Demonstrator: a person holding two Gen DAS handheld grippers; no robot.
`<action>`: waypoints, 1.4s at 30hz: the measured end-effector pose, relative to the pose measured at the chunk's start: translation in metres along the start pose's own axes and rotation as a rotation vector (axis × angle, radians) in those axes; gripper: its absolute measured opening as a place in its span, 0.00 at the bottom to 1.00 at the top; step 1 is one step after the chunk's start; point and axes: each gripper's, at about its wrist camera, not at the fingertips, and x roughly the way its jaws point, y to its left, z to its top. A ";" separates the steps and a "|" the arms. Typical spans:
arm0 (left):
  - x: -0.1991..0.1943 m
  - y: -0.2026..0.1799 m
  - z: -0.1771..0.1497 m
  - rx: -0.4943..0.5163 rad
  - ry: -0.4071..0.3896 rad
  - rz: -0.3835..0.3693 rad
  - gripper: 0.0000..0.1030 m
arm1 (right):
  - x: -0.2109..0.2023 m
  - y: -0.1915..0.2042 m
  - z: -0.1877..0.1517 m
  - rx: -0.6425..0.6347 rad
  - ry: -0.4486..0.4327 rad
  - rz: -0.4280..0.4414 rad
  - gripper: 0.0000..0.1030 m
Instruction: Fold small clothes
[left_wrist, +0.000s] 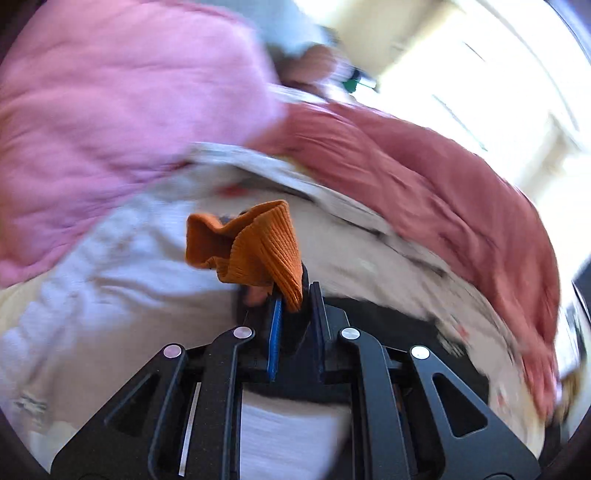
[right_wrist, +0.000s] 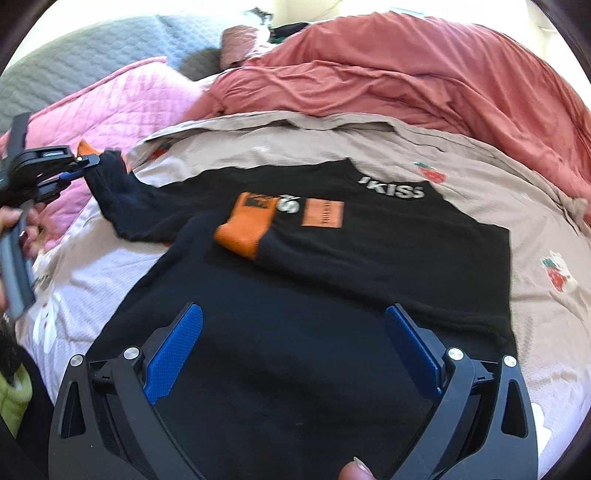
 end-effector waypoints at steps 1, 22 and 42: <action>0.003 -0.011 -0.004 0.030 0.013 -0.023 0.07 | -0.001 -0.008 0.000 0.015 -0.004 -0.013 0.96; 0.058 -0.085 -0.083 0.251 0.438 -0.186 0.51 | -0.008 -0.036 0.035 0.124 -0.038 -0.069 0.96; 0.036 -0.025 -0.024 0.187 0.237 0.126 0.88 | 0.109 0.040 0.064 0.247 0.234 0.174 0.18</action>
